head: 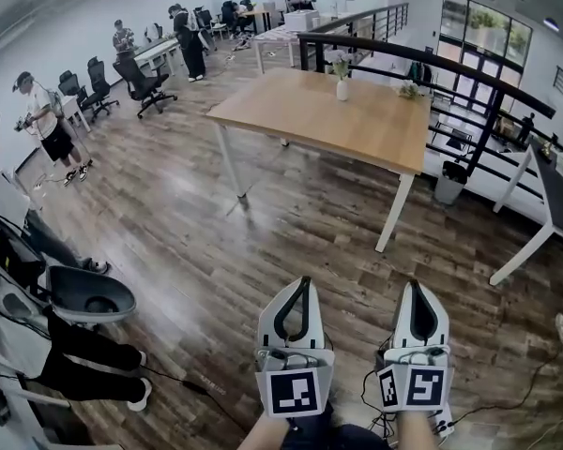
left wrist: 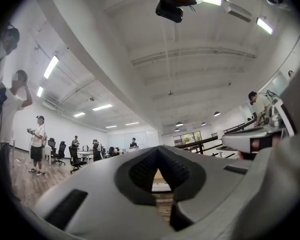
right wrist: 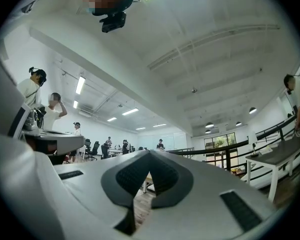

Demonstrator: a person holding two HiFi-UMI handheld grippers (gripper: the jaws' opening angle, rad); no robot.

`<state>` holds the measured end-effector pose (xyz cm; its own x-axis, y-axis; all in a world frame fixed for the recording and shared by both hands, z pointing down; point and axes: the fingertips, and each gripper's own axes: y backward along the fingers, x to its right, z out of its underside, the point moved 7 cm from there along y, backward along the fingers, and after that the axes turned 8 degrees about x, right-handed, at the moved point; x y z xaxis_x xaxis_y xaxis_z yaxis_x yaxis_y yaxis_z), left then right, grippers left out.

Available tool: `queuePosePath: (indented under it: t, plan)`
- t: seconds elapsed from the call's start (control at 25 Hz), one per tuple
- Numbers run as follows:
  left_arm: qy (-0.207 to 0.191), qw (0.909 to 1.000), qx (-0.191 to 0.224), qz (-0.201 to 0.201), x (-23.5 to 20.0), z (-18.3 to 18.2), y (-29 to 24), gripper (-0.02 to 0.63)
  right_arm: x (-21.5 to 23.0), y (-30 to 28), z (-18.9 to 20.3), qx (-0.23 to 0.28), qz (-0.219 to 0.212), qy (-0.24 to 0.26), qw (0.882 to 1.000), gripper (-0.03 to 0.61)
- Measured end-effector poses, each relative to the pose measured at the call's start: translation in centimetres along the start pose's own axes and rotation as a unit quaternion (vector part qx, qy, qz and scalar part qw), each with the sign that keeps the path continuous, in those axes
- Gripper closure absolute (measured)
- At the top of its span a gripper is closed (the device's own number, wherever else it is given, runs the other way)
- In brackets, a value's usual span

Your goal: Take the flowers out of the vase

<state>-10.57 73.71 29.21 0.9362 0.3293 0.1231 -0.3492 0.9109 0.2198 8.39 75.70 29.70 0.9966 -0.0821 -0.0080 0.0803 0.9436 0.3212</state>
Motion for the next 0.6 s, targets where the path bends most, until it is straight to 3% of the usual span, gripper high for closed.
queuePosePath:
  t: [0.6]
  plan:
    - [0.019, 0.9996, -0.020, 0.006, -4.6, 3.6, -6.8, 0.577, -1.3, -7.8, 3.8, -0.022, 0.019, -0.003, 1.000, 0.586]
